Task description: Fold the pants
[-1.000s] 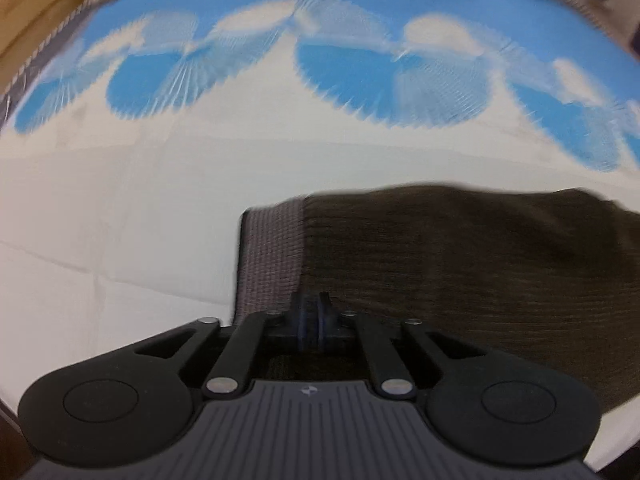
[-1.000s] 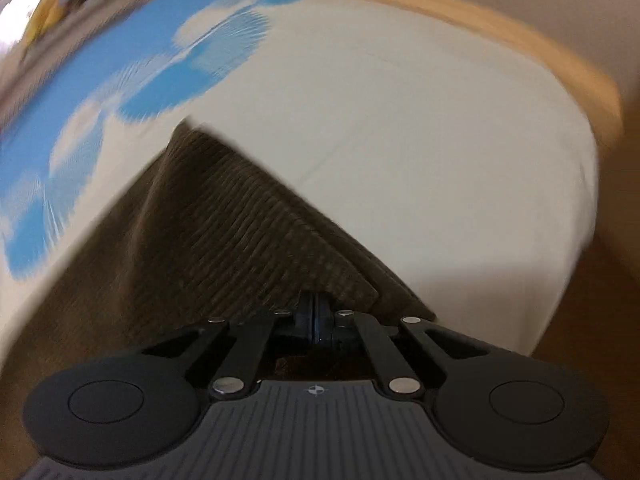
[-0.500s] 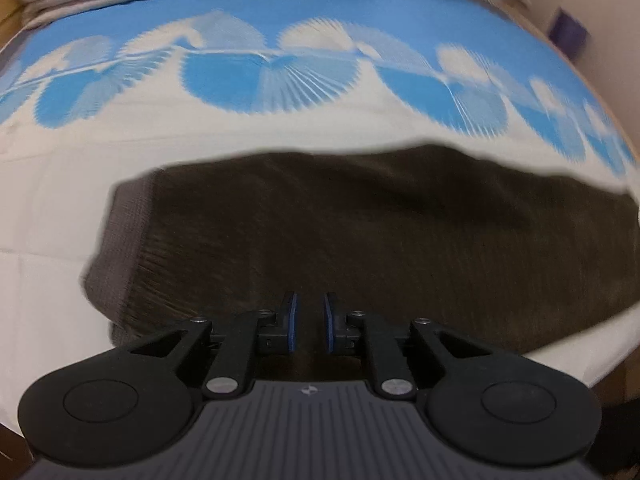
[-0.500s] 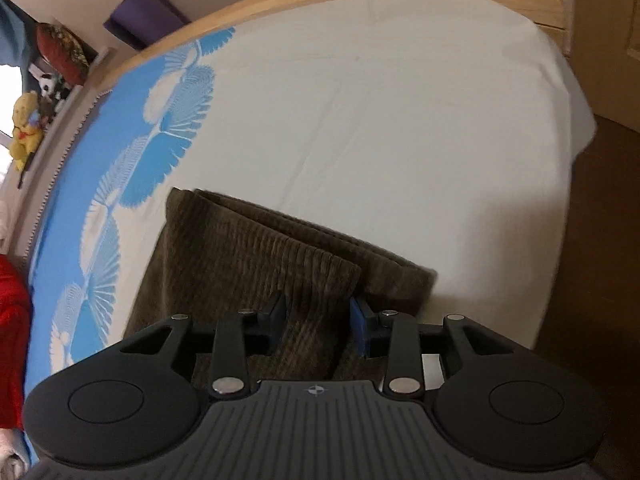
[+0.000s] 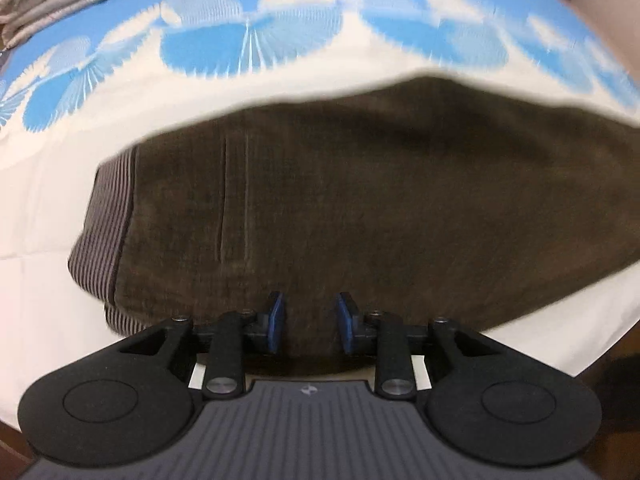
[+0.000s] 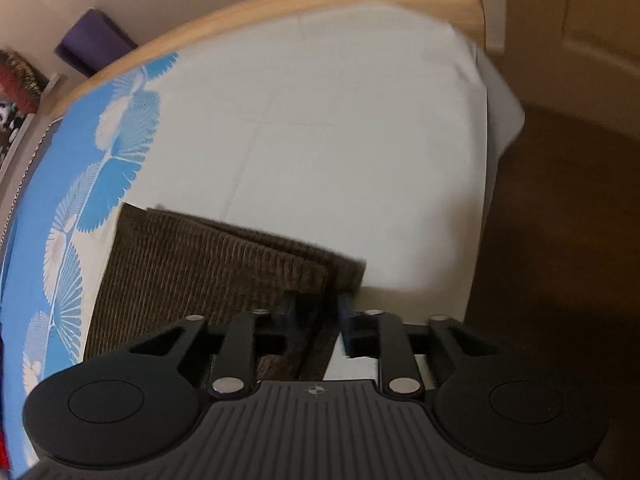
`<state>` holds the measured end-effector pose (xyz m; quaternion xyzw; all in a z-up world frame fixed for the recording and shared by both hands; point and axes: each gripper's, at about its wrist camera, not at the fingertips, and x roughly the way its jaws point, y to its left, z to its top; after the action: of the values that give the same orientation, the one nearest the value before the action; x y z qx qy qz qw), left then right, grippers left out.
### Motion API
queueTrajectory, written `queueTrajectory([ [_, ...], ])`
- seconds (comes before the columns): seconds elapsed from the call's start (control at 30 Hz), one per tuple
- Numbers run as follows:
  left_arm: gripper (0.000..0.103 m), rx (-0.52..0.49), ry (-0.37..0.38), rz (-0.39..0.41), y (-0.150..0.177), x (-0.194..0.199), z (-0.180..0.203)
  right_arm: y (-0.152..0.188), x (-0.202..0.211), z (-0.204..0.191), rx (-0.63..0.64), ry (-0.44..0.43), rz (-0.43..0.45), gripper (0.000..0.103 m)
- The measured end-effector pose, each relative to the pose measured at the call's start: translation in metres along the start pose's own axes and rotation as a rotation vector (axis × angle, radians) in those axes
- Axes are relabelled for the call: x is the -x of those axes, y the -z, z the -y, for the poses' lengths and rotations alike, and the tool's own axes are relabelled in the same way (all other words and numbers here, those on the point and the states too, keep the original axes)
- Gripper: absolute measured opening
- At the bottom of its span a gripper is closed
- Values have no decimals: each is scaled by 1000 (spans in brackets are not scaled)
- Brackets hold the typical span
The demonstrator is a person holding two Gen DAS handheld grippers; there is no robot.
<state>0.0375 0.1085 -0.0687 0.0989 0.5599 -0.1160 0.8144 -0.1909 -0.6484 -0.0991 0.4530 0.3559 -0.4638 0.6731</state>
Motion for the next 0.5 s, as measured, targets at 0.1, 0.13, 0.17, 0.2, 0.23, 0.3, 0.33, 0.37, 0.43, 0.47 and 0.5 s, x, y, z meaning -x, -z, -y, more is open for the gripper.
queueTrajectory([
  [0.1,32,14,14,-28,-1,-10,0,3,2,4,10,27,6,51],
  [0.13,33,-11,-13,-95,2,-23,4,4,-2,5,-1,9,-23,51],
  [0.17,33,-46,-25,-120,5,-30,8,4,-9,4,-9,-8,-55,51],
  [0.2,33,-80,-40,-105,5,-28,12,5,-15,5,-15,-20,-84,51],
  [0.23,33,-85,-46,-90,4,-24,14,6,-20,5,-16,-30,-108,51],
  [0.3,33,-46,-33,-52,3,-16,10,9,-23,1,6,-23,-102,52],
  [0.33,33,-38,-33,-37,3,-13,10,10,-23,-3,21,-21,-94,53],
  [0.37,33,-35,-37,-22,4,-12,10,11,-23,-6,33,-17,-90,54],
  [0.43,33,-45,-55,-38,4,-16,10,13,-24,-11,50,-3,-81,54],
  [0.47,34,-53,-70,-57,6,-18,12,13,-25,-12,55,4,-74,52],
  [0.5,34,-57,-78,-67,8,-21,12,13,-25,-13,59,13,-65,46],
])
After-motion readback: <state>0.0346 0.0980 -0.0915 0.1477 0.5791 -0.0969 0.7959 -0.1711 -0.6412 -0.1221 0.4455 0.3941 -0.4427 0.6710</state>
